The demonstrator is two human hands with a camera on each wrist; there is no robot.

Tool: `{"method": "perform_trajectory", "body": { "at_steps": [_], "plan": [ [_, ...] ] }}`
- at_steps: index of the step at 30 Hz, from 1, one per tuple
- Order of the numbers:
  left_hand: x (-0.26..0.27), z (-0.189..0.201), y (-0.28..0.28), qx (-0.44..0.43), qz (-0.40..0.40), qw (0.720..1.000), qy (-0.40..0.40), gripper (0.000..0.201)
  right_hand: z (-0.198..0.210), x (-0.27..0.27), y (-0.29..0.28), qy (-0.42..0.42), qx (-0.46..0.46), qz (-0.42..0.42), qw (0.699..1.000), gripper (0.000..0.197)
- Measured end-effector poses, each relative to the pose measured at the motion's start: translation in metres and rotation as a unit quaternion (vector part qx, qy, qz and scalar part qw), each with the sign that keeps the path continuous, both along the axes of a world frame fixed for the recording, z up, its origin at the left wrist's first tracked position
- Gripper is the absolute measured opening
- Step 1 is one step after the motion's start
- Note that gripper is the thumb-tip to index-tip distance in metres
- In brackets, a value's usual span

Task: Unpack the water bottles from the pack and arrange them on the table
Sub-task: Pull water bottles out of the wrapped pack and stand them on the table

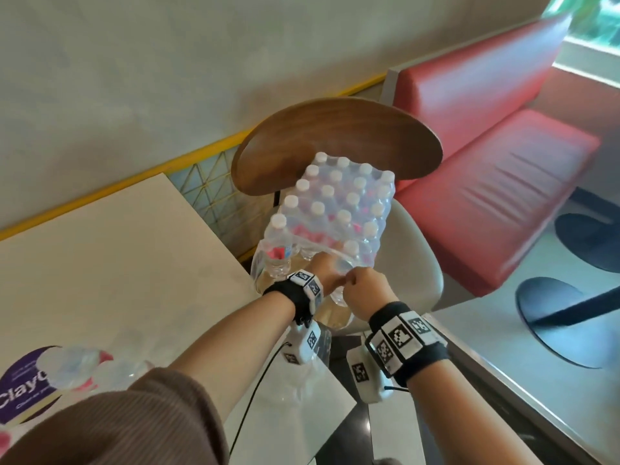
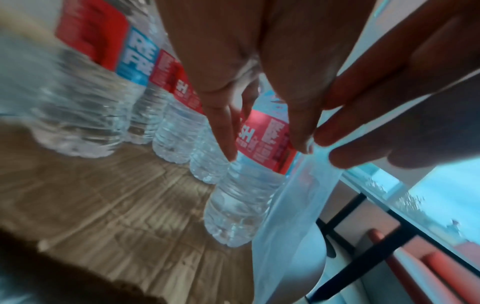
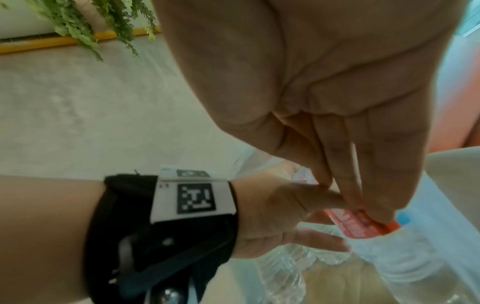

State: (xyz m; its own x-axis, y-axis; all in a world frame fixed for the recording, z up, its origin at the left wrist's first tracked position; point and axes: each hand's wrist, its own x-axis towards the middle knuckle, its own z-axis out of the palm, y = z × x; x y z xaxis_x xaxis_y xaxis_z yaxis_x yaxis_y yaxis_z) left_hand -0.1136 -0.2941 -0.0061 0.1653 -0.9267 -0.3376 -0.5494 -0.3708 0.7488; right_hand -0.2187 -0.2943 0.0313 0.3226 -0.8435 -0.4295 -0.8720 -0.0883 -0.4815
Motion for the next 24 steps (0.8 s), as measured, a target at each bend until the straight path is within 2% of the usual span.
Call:
{"method": "perform_trajectory", "body": {
  "at_steps": [1,2,4,6,9,11,13,16,18,19,21,24],
  "plan": [
    [0.005,-0.002,0.006,-0.009,0.016,1.0,0.012,0.013,-0.002,0.005,0.001,-0.011,0.009,-0.011,1.0,0.035],
    [0.012,-0.006,0.012,-0.018,0.041,0.999,0.026,0.018,-0.007,0.009,0.0,-0.031,0.016,-0.023,0.999,0.037],
    [0.03,-0.01,0.031,-0.049,0.094,0.993,0.046,0.057,-0.011,0.022,0.001,-0.068,0.013,-0.026,0.997,0.041],
    [0.05,-0.007,0.053,-0.07,0.111,0.991,0.012,0.069,-0.018,0.038,0.001,-0.07,0.005,-0.001,0.998,0.042],
    [0.076,0.008,0.091,-0.065,0.095,0.993,-0.011,0.065,-0.022,0.068,-0.002,-0.06,0.01,0.055,0.997,0.035],
    [0.088,0.02,0.117,-0.067,0.103,0.992,-0.02,0.056,-0.021,0.089,-0.005,-0.094,0.048,0.061,0.993,0.04],
    [0.099,0.03,0.141,-0.068,0.125,0.989,-0.033,0.056,-0.014,0.107,-0.008,-0.124,0.11,0.06,0.984,0.042],
    [0.115,0.042,0.171,-0.074,0.172,0.98,-0.06,0.068,-0.018,0.118,-0.012,-0.186,0.164,-0.012,0.969,0.041],
    [0.123,0.049,0.191,-0.087,0.199,0.974,-0.072,0.069,-0.026,0.118,-0.013,-0.239,0.155,-0.071,0.956,0.042],
    [0.126,0.051,0.199,-0.095,0.208,0.971,-0.073,0.066,-0.029,0.118,-0.013,-0.244,0.133,-0.064,0.959,0.039],
    [0.13,0.054,0.214,-0.099,0.22,0.968,-0.075,0.059,-0.036,0.12,-0.014,-0.2,0.084,-0.013,0.976,0.023],
    [0.132,0.053,0.231,-0.09,0.222,0.968,-0.075,0.053,-0.044,0.12,-0.007,-0.111,0.054,0.033,0.992,0.023]
  ]
}}
